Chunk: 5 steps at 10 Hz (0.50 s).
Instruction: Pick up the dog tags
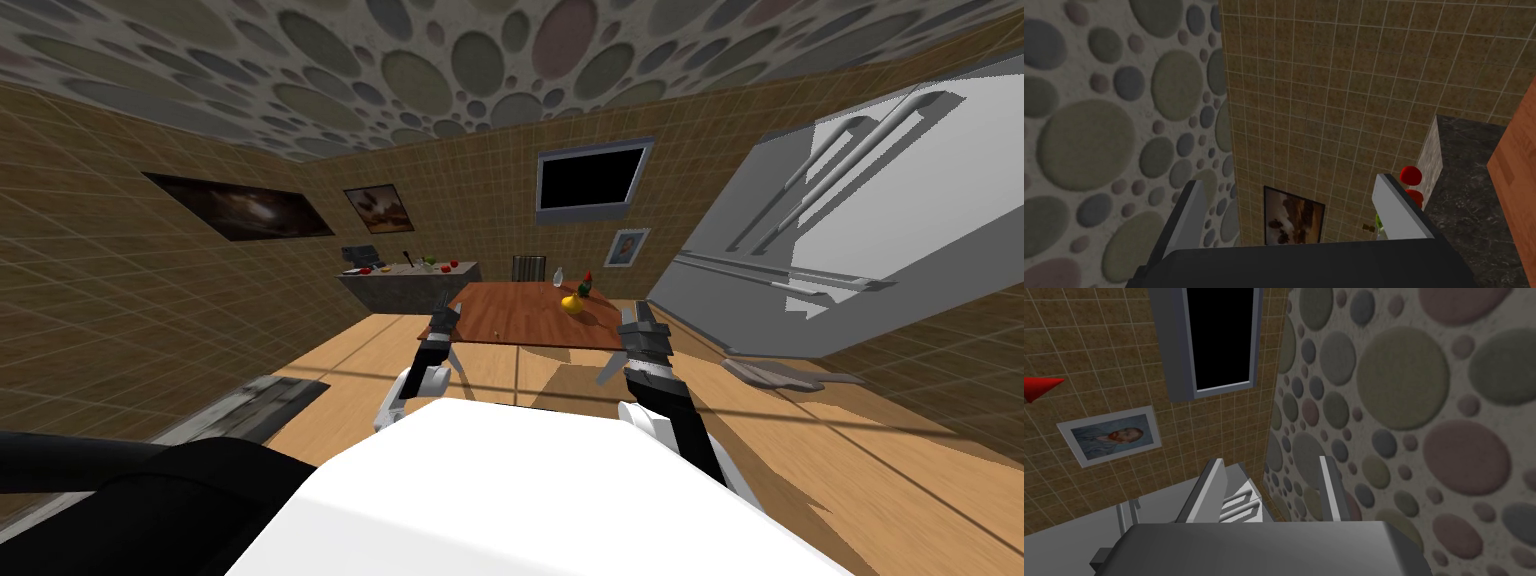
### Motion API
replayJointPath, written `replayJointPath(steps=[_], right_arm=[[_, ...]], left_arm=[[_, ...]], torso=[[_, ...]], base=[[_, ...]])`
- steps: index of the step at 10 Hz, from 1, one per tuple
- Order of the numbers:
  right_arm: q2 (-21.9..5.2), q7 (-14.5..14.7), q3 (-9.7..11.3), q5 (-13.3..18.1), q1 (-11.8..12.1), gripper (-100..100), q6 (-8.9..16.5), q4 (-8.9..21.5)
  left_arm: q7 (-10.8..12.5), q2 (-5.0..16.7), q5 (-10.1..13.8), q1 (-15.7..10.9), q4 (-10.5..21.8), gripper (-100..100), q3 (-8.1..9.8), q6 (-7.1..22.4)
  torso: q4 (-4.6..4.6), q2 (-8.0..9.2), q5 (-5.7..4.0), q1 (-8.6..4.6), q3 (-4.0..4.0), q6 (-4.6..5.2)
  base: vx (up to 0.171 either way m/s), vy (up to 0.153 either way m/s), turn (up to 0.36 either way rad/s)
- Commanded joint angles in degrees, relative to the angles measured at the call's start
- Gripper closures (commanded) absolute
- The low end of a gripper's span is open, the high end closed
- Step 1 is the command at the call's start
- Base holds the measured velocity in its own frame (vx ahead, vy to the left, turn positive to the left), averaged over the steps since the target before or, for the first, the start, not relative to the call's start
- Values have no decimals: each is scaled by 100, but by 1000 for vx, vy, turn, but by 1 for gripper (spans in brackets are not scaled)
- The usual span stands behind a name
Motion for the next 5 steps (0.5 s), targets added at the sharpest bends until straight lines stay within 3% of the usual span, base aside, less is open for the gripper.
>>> replayJointPath(steps=[1, 5], right_arm=[[0, 0, 0, 0, 0, 0, 0, 0], [0, 0, 0, 0, 0, 0, 0, 0]], left_arm=[[91, 38, 13, -32, 35, -100, 51, 181], [360, 76, 8, -233, 309, -100, 181, 716]], torso=[[0, 0, 0, 0, 0, 0], [1, 6, 0, 1, 3, 0]], base=[[34, -29, -1], [31, -33, -4]])
